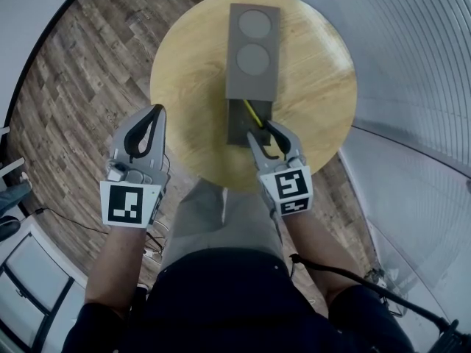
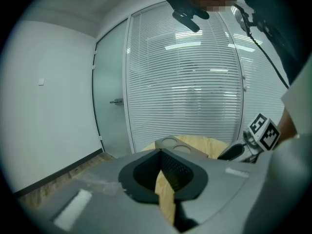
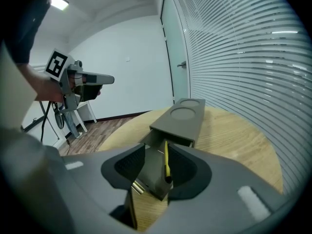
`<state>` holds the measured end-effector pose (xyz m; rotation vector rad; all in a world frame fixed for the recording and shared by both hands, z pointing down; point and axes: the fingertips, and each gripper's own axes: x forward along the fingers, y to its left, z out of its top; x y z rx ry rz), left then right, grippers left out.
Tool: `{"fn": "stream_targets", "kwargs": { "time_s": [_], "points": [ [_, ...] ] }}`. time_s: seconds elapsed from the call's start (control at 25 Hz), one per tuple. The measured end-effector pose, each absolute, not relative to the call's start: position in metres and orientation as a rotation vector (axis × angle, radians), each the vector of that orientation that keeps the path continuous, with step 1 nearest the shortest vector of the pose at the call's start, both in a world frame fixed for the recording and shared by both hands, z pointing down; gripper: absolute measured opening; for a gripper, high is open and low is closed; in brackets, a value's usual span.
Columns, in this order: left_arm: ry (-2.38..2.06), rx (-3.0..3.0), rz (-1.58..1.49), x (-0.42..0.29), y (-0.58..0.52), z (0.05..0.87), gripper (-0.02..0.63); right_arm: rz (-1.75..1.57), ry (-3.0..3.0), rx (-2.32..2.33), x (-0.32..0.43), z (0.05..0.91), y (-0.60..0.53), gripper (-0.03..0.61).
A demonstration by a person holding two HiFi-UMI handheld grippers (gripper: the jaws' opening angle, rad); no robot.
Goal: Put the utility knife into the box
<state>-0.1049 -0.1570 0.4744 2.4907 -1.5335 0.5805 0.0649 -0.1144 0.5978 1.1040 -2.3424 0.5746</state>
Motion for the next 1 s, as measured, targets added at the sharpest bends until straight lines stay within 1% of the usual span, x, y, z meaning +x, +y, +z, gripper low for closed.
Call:
{"fn": "stream_targets", "kwargs": {
  "time_s": [0.48, 1.0],
  "points": [
    [-1.545, 2.55, 0.531, -0.104, -0.147, 0.436, 0.003, 0.527, -2.347, 1.163, 0.075, 0.569, -0.112, 0.158],
    [-1.56, 2.635, 0.451, -0.091, -0.132, 0.373, 0.003, 0.411, -2.392, 1.242, 0.091, 0.506, -0.112, 0.158]
  ]
}}
